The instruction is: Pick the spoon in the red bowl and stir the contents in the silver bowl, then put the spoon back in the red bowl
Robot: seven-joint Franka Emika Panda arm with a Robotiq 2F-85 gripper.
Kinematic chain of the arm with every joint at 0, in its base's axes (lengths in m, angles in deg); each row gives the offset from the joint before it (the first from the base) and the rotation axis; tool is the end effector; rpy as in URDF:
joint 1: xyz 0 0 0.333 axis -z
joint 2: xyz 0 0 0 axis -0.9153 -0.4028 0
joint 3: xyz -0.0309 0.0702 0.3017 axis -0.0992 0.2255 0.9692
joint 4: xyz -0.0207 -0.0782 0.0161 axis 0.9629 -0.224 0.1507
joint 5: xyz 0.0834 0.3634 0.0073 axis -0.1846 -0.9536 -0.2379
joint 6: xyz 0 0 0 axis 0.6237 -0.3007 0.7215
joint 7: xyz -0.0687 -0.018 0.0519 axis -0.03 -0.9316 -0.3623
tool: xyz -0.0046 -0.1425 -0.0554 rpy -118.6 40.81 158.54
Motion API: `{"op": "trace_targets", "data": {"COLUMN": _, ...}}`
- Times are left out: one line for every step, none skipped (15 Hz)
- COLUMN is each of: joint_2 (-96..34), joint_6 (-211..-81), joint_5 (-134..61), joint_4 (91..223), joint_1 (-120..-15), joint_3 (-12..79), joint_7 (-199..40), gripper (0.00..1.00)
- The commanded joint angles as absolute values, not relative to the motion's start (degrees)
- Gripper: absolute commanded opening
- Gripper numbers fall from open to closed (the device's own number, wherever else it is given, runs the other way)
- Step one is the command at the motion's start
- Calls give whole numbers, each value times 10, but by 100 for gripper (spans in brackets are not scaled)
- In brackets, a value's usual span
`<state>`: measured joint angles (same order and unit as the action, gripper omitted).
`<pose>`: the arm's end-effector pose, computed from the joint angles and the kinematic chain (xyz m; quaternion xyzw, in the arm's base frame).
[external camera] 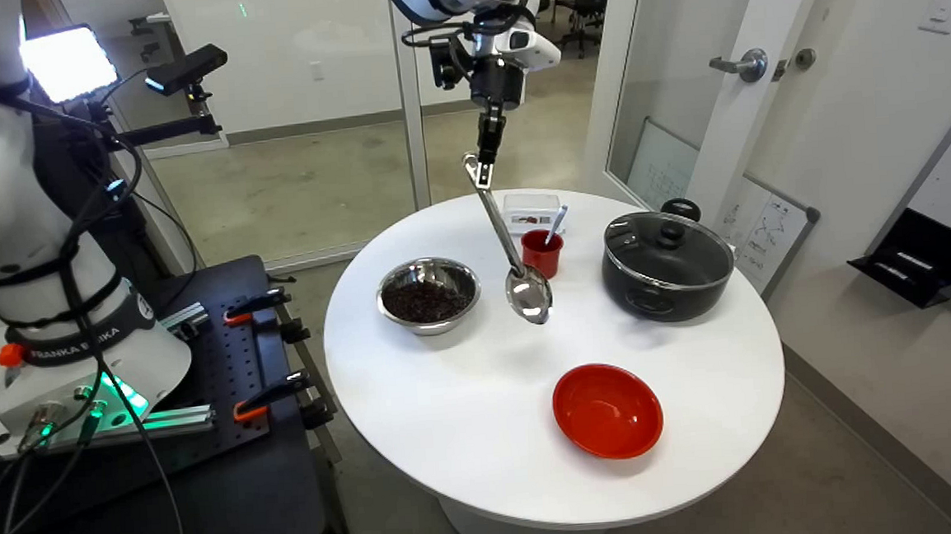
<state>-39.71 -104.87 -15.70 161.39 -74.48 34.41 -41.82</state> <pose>0.5732 -0.0071 0.2908 0.9166 -0.2425 -0.1410 0.2848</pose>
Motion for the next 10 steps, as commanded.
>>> {"op": "trace_targets", "data": {"joint_2": -412, "joint_6": -986, "joint_5": -151, "joint_4": 1573, "joint_1": -752, "joint_3": 334, "joint_7": -380, "gripper": 1}}
{"op": "trace_targets", "data": {"joint_2": -413, "joint_6": -981, "joint_5": -162, "joint_4": 1568, "joint_1": -745, "joint_3": 339, "joint_7": -397, "gripper": 1}}
{"op": "trace_targets", "data": {"joint_2": -417, "joint_6": -981, "joint_5": -167, "joint_4": 1563, "joint_1": -738, "joint_3": 340, "joint_7": -414, "gripper": 1}}
{"op": "trace_targets", "data": {"joint_2": -418, "joint_6": -991, "joint_5": -170, "joint_4": 1561, "joint_1": -731, "joint_3": 340, "joint_7": -424, "gripper": 1}}
{"op": "trace_targets", "data": {"joint_2": -421, "joint_6": -999, "joint_5": -176, "joint_4": 1559, "joint_1": -724, "joint_3": 340, "joint_7": -436, "gripper": 1}}
{"op": "trace_targets", "data": {"joint_2": -425, "joint_6": -1010, "joint_5": -175, "joint_4": 1557, "joint_1": -717, "joint_3": 336, "joint_7": -441, "gripper": 1}}
{"op": "trace_targets", "data": {"joint_2": -427, "joint_6": -1022, "joint_5": -175, "joint_4": 1556, "joint_1": -710, "joint_3": 335, "joint_7": -450, "gripper": 1}}
{"op": "trace_targets", "data": {"joint_2": -433, "joint_6": -1029, "joint_5": -181, "joint_4": 1553, "joint_1": -700, "joint_3": 332, "joint_7": -459, "gripper": 1}}
{"op": "trace_targets", "data": {"joint_2": -438, "joint_6": -1037, "joint_5": -185, "joint_4": 1551, "joint_1": -692, "joint_3": 330, "joint_7": -470, "gripper": 1}}
{"op": "trace_targets", "data": {"joint_2": -442, "joint_6": -1044, "joint_5": -190, "joint_4": 1549, "joint_1": -685, "joint_3": 327, "joint_7": -478, "gripper": 1}}
